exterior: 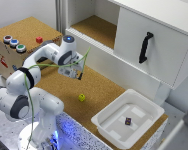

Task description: Pick up the pink block

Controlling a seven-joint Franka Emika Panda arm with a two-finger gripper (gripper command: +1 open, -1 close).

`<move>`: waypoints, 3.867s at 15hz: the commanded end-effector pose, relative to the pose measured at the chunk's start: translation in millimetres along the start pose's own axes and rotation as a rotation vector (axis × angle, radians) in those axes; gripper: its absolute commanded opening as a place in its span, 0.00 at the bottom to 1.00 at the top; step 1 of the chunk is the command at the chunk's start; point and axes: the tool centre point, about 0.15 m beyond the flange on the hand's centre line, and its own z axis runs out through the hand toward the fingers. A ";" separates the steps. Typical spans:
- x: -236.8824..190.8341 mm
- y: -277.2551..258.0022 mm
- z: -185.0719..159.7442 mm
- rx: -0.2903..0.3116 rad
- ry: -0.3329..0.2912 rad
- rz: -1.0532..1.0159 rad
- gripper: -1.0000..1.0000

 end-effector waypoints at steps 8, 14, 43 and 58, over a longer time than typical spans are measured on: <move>193.8 -108.4 -2.5 0.055 -0.205 -0.506 1.00; 217.6 -170.1 7.8 0.118 -0.239 -0.764 1.00; 233.4 -259.3 58.8 0.224 -0.287 -1.225 0.00; 227.9 -247.8 38.7 0.217 -0.347 -1.118 0.00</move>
